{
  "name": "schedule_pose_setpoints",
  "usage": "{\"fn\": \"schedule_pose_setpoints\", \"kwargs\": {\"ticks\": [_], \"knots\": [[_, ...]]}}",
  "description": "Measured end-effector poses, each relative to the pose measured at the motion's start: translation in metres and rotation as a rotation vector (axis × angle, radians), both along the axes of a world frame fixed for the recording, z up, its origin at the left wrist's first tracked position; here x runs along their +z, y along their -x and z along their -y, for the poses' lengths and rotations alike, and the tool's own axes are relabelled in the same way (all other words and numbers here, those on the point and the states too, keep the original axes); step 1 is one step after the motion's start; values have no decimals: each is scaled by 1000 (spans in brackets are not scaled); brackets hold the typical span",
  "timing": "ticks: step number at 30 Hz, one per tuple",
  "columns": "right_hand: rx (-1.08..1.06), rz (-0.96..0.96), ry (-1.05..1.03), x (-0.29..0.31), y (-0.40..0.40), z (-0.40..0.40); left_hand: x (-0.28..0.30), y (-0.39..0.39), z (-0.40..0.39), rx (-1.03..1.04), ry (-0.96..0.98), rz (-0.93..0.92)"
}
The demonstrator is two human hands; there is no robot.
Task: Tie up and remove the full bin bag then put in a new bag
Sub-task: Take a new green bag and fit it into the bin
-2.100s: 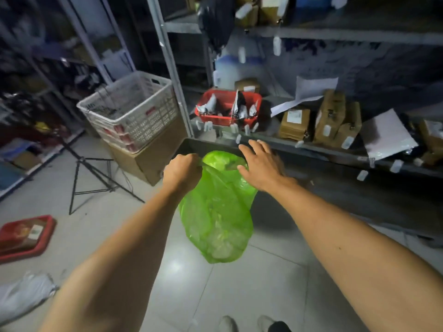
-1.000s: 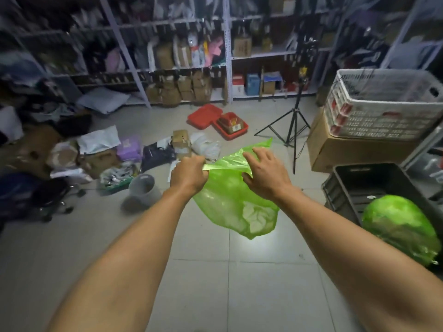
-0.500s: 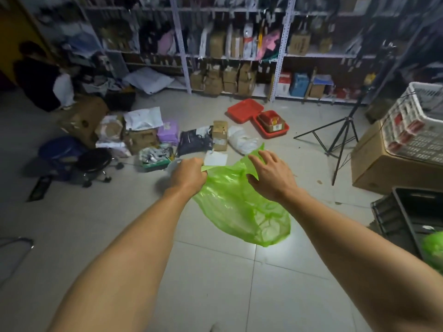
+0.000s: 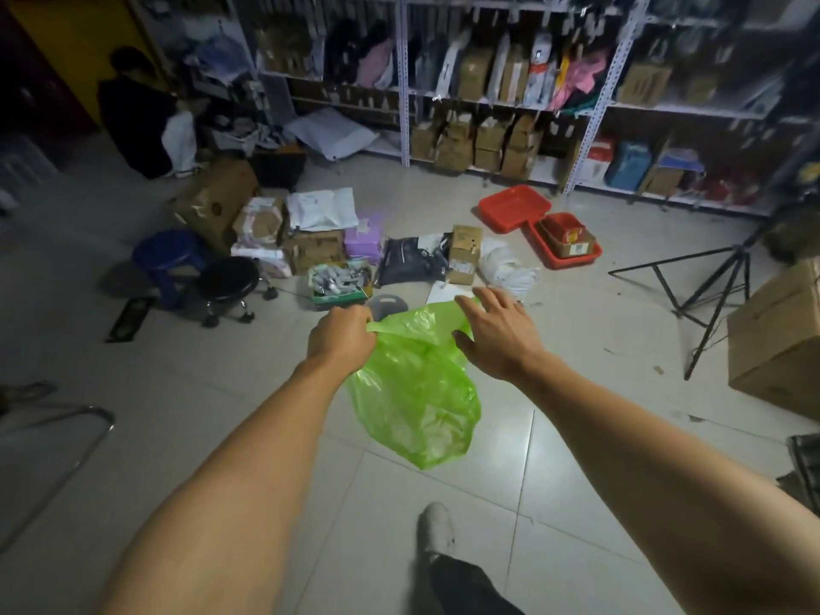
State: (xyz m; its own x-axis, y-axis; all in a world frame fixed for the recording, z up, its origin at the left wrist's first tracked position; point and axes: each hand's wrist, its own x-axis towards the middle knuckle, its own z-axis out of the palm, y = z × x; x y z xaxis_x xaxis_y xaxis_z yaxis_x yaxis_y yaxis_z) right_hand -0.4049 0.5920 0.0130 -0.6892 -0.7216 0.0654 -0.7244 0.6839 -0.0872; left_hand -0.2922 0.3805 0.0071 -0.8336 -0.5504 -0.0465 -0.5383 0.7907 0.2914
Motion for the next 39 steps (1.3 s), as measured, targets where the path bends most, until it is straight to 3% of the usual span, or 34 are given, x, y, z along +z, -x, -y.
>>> {"fn": "schedule_pose_setpoints", "kwargs": {"ticks": [21, 39], "knots": [[-23, 142, -62, -50, 182, 259, -39, 175, 260, 4, -88, 91], [-298, 211, -64, -76, 267, 425, -58, 334, 425, -348, -127, 74]]}}
